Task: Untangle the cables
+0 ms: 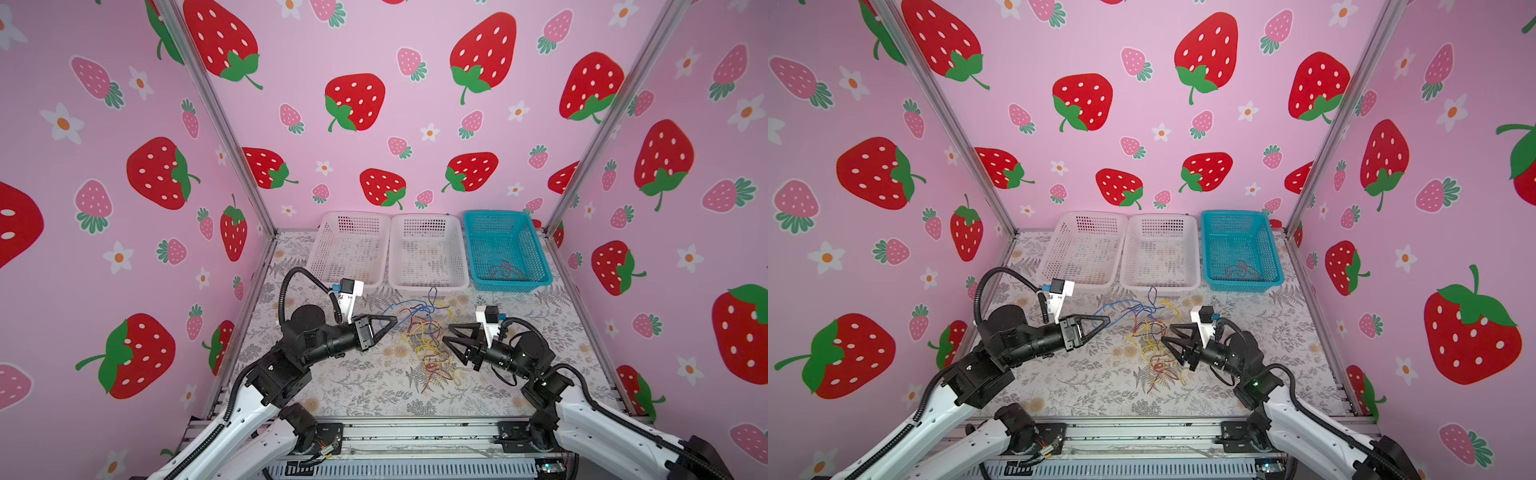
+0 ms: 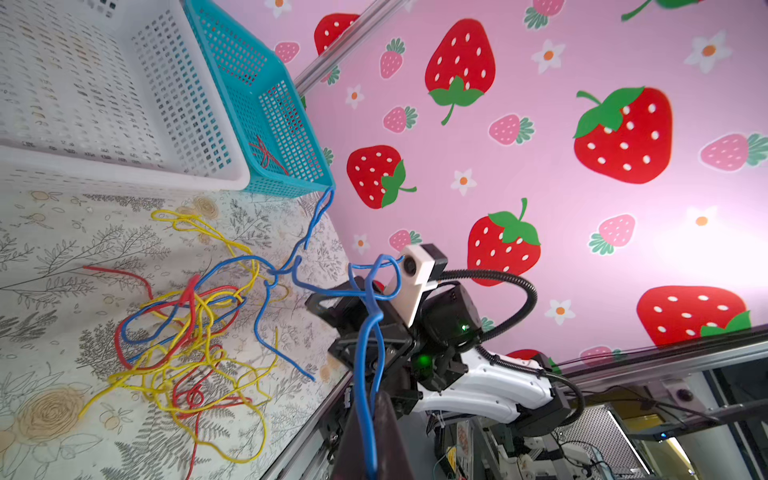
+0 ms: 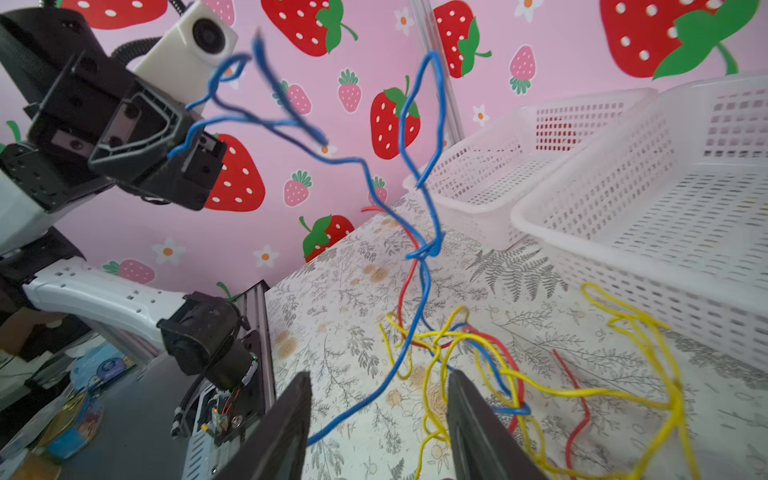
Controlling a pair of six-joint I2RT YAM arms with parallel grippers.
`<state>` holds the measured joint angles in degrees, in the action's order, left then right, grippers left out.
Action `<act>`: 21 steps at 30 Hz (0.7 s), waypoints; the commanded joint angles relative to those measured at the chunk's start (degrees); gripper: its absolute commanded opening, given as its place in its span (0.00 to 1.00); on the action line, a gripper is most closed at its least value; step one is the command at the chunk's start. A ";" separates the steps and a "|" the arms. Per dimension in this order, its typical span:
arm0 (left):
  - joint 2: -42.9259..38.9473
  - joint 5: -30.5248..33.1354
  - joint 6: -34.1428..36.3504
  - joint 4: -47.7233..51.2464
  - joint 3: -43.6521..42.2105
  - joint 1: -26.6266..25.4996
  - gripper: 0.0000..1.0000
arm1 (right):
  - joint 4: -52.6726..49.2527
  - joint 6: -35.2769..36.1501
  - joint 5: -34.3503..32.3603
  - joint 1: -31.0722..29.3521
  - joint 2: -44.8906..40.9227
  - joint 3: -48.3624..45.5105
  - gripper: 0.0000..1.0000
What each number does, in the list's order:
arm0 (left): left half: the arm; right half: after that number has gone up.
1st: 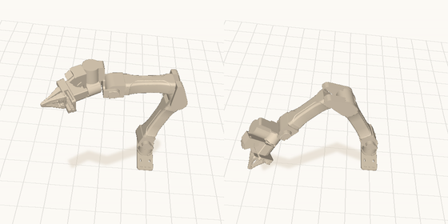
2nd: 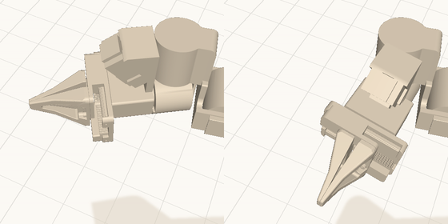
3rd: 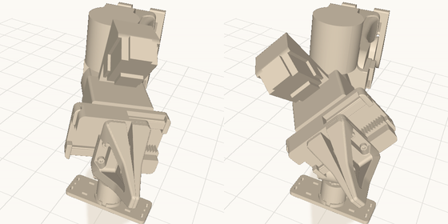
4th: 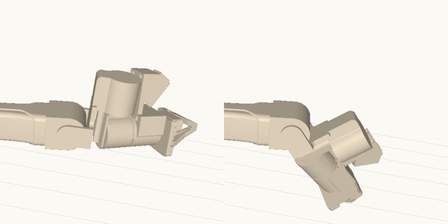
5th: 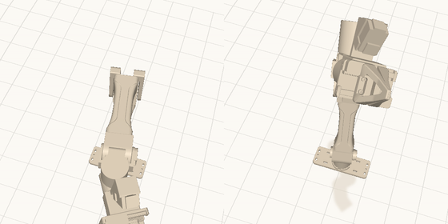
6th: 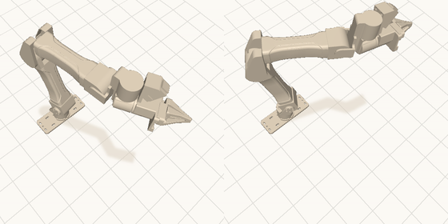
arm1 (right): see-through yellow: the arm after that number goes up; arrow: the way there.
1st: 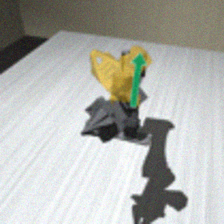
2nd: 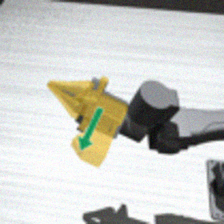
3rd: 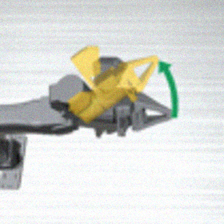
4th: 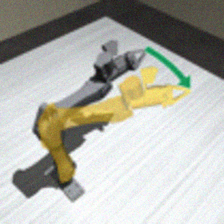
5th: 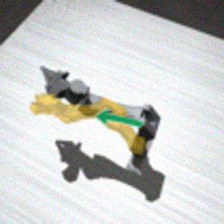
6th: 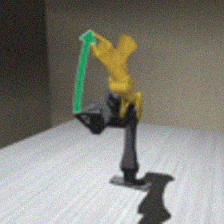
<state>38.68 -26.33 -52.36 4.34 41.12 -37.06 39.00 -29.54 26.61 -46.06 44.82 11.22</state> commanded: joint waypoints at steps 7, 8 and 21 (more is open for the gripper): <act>-3.42 7.01 -4.50 -9.91 -2.54 -2.61 0.00 | 11.18 0.74 -11.02 -9.17 8.20 0.97 0.49; -3.68 7.46 -4.44 -9.95 -2.47 -2.93 0.00 | 11.43 0.79 -12.19 -9.42 8.87 0.91 0.48; -4.48 10.16 -5.19 -10.02 -2.98 -6.91 0.00 | 9.75 10.31 -22.73 -9.49 10.52 0.93 0.51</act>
<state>35.14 -17.47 -56.90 -1.50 37.91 -43.38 45.89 -22.98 5.34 -55.37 52.86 11.94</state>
